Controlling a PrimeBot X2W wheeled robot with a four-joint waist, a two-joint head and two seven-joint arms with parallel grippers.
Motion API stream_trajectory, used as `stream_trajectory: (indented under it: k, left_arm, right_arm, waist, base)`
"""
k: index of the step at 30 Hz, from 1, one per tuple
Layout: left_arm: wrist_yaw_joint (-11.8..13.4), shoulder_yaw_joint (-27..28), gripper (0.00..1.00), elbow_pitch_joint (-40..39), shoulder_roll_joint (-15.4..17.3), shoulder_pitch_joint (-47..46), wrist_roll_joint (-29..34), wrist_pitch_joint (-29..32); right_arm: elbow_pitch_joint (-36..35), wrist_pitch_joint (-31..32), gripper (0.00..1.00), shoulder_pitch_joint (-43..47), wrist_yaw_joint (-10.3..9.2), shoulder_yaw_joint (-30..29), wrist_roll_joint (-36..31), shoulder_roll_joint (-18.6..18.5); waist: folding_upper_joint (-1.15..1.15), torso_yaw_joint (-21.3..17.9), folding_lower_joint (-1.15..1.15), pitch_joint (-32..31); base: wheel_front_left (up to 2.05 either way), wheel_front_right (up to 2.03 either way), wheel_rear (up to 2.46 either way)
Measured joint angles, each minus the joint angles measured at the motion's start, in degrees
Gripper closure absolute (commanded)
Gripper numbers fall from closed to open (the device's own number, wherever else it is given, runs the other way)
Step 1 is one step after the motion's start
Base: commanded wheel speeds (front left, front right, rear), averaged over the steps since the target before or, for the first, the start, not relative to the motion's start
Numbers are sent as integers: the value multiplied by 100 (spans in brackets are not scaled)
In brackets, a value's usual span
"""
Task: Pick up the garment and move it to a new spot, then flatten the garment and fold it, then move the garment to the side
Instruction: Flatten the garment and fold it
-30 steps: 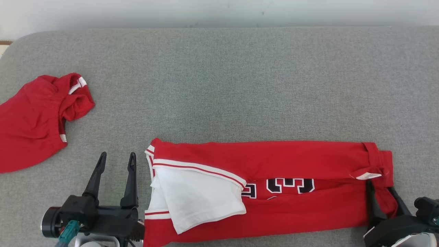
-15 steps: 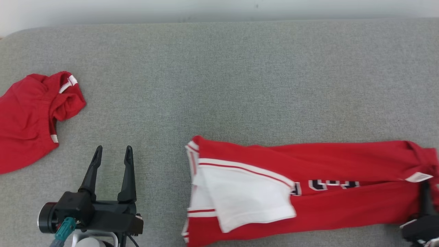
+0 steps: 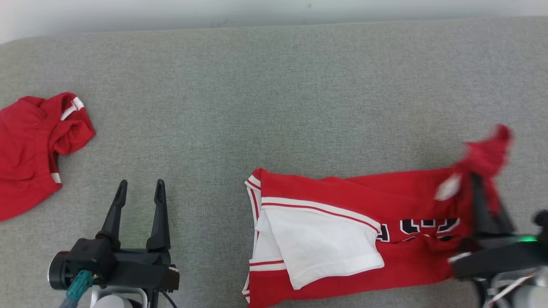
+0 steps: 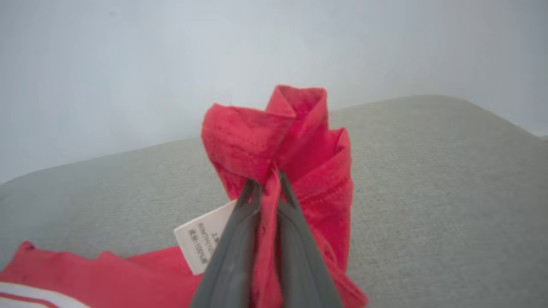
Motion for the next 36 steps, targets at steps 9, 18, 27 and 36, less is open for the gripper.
stream_trajectory:
  k: [9,18,27,36]
  left_arm:
    - [-66,-9,0,13,-79,-96,20,0]
    - [-119,-30,0,70,-164,-155,16,0]
    - [-159,-23,0,130,-213,-156,7,0]
    - [-164,5,0,142,-229,-157,2,0]
  right_arm:
    - [-1128,647,100,57,0,1717,-132,365]
    - [-197,753,100,-349,-1,2899,155,403]
    - [802,680,100,-769,-1,3648,579,477]
    - [971,721,0,-857,-2,4292,1080,474]
  waist:
    - [0,5,0,48]
    - [0,230,0,73]
    - [0,399,0,80]
    - [0,418,-1,78]
  base:
    - [0,0,0]
    - [0,0,0]
    - [0,0,0]
    - [0,0,0]
